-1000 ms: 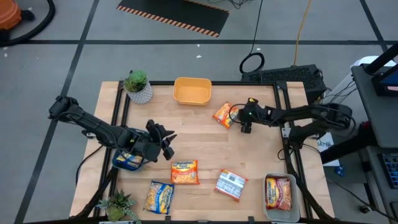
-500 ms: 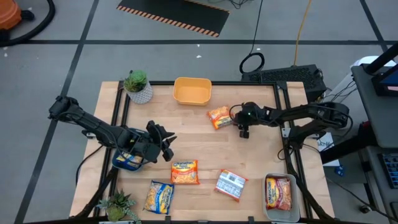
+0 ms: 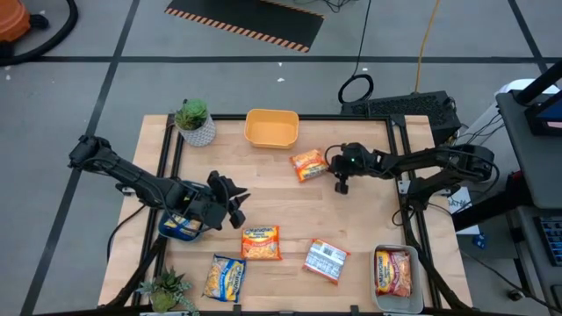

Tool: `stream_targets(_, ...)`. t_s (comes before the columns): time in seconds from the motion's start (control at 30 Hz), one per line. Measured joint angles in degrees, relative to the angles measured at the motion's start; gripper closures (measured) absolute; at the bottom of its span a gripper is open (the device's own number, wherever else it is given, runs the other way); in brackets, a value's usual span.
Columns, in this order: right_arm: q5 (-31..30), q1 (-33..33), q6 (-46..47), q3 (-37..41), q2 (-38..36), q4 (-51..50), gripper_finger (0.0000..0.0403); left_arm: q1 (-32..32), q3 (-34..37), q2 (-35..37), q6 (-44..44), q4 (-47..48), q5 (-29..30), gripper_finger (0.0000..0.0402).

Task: Sort Maruchan noodles
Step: Put the top orange noodle pack into the yellow bin

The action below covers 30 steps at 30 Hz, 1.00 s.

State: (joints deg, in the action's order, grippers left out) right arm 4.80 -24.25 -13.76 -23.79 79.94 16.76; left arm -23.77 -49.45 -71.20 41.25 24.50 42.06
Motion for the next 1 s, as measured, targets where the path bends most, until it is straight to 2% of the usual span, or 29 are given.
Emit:
stream_targets(0.23,0.02,0.02,2.0,-0.04,-0.1,8.34,0.0402,1.29,0.0,0.0,-4.56,-3.04,0.68,0.0314)
stream_targets(0.53,1.26,0.04,1.4,-1.89,-6.61,8.29,0.0403,7.18,0.0,0.0,-15.45,-8.82,0.9,0.0314)
stream_targets(0.73,2.66,0.0,-3.32,-5.61,-13.11,7.88,0.0403,11.59,0.0,0.0,-17.66,-8.98,0.9,0.0314)
stream_targets(0.87,3.21,0.0,-5.4,-8.07,-14.77,7.89,0.0403,14.47,0.0,0.0,-18.58,-10.61,0.62,0.0314)
stream_targets(1.0,3.2,-0.01,-6.08,-9.79,-14.18,8.49,0.0403,16.51,0.0,-0.04,-16.72,-11.54,-3.58,0.0314)
